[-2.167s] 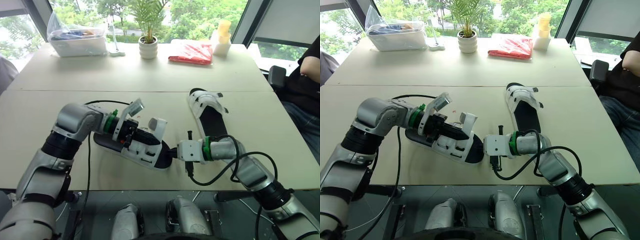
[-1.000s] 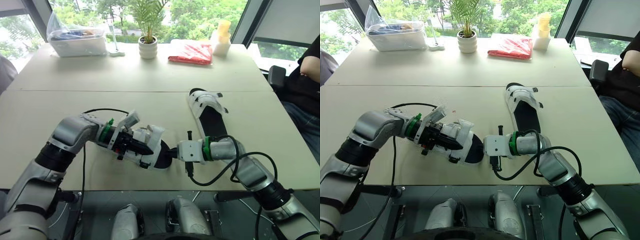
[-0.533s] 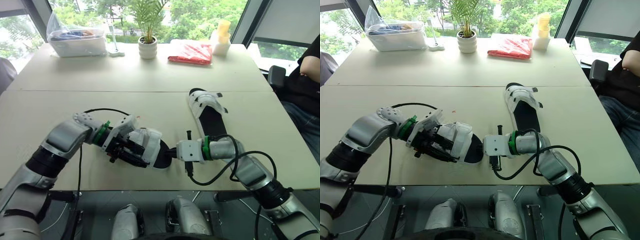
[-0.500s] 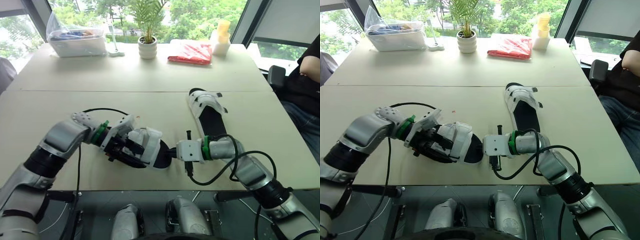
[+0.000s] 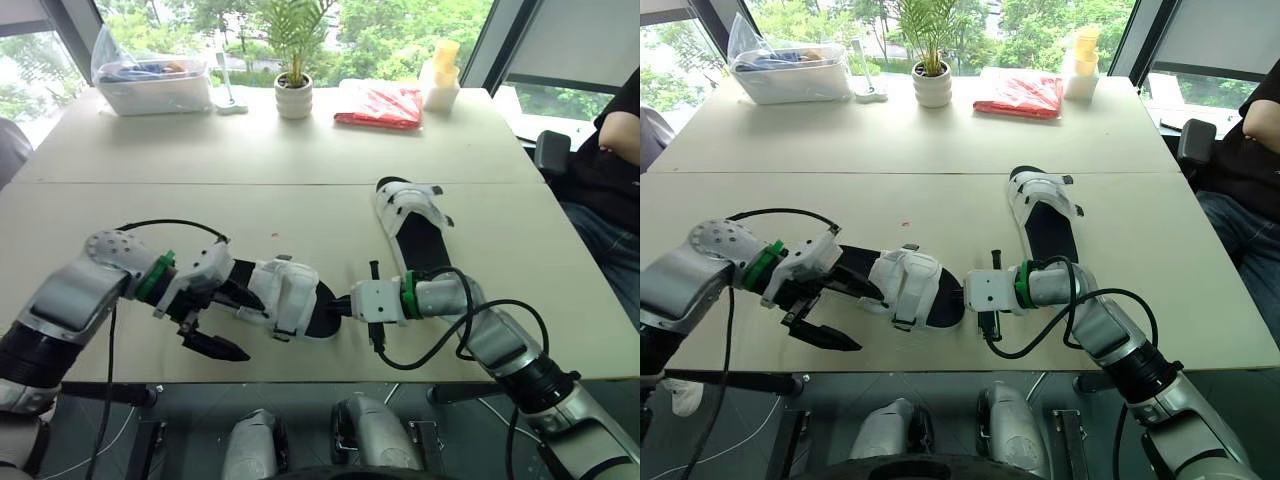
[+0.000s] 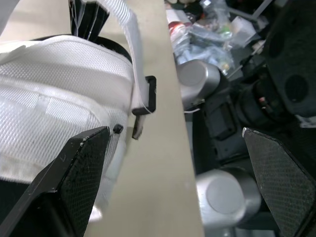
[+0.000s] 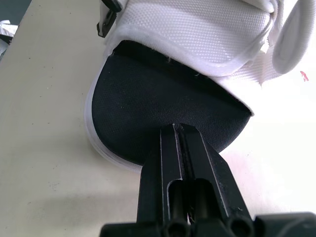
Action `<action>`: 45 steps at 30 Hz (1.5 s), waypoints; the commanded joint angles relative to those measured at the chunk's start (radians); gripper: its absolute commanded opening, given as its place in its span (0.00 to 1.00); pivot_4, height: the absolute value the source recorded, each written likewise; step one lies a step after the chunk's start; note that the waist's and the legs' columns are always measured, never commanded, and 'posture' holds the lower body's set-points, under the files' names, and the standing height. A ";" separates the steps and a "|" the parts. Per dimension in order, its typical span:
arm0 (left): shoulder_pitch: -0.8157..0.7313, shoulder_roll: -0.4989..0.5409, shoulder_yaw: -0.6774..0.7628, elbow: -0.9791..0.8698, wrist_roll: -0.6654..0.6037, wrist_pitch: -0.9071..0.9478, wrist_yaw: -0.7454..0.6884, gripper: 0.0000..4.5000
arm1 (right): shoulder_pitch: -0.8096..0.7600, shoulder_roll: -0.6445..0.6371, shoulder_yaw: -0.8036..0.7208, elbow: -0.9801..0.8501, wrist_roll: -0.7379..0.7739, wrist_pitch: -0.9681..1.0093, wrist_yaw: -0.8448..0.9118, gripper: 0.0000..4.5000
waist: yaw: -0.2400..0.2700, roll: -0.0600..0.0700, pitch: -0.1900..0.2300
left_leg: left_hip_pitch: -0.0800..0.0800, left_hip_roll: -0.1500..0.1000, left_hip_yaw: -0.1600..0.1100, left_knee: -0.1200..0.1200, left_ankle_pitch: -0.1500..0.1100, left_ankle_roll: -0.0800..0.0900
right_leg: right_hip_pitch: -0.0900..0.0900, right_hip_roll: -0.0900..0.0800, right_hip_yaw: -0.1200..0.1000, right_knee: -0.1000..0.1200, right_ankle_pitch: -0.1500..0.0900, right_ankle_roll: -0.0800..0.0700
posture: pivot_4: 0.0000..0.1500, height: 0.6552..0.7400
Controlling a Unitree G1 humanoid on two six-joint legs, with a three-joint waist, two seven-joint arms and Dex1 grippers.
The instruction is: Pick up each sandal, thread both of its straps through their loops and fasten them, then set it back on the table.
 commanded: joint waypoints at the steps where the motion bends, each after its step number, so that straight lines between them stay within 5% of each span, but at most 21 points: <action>1: 0.015 -0.054 -0.028 0.035 0.049 -0.021 0.050 0.99 | 0.045 -0.013 0.063 0.072 -0.057 0.035 0.019 0.00 | 0.000 0.000 0.000 | 0.000 0.000 0.000 0.000 0.000 0.000 | 0.000 0.000 0.000 0.000 0.000 0.000 | 1.00 0.81; 5: -0.030 -0.092 0.009 0.090 0.045 -0.003 0.072 0.99 | 0.053 -0.014 0.057 0.063 -0.054 0.045 0.016 0.00 | 0.001 -0.001 -0.001 | 0.000 0.000 0.000 0.000 0.000 0.000 | 0.000 0.000 0.000 0.000 0.000 0.000 | 1.00 0.81; 13: -0.111 0.028 0.074 0.072 -0.175 0.241 -0.067 0.99 | 0.042 -0.008 0.062 0.065 -0.056 0.044 0.020 0.00 | -0.001 -0.002 -0.001 | -0.001 0.000 -0.001 0.000 0.000 0.000 | -0.001 0.001 0.000 0.000 0.000 0.000 | 1.00 0.81; 17: -0.087 0.062 0.082 0.101 -0.132 0.177 -0.070 0.99 | 0.040 -0.008 0.062 0.066 -0.056 0.042 0.022 0.00 | 0.001 -0.002 -0.001 | -0.001 0.000 -0.001 0.000 0.001 -0.001 | -0.001 0.001 0.000 0.000 0.000 0.000 | 1.00 0.81; 25: 0.020 0.203 0.066 0.003 -0.239 0.124 -0.070 0.99 | 0.041 -0.013 0.061 0.064 -0.057 0.044 0.025 0.00 | 0.001 -0.002 0.000 | -0.002 0.000 -0.001 0.000 0.001 -0.001 | -0.002 0.000 0.000 0.000 0.000 0.000 | 1.00 0.81; 30: 0.104 0.153 0.017 -0.082 -0.129 0.064 -0.039 0.99 | 0.039 -0.011 0.062 0.063 -0.058 0.047 0.026 0.00 | 0.001 -0.002 0.000 | -0.002 0.000 -0.002 0.000 0.001 -0.001 | -0.002 0.000 0.000 -0.001 0.000 0.000 | 1.00 0.81; 36: 0.075 -0.030 -0.010 -0.047 -0.022 -0.012 0.091 0.99 | 0.042 -0.013 0.061 0.060 -0.059 0.050 0.026 0.00 | 0.001 -0.003 0.000 | -0.003 0.000 -0.002 0.000 0.001 -0.001 | -0.002 0.000 0.000 -0.001 0.000 0.000 | 1.00 0.81; 45: 0.068 -0.067 -0.021 -0.050 0.000 0.017 0.086 0.99 | 0.050 -0.013 0.062 0.060 -0.063 0.047 0.023 0.00 | 0.002 -0.003 -0.001 | -0.002 0.000 -0.002 0.000 0.001 -0.001 | -0.001 0.001 0.000 -0.001 0.000 0.000 | 1.00 0.81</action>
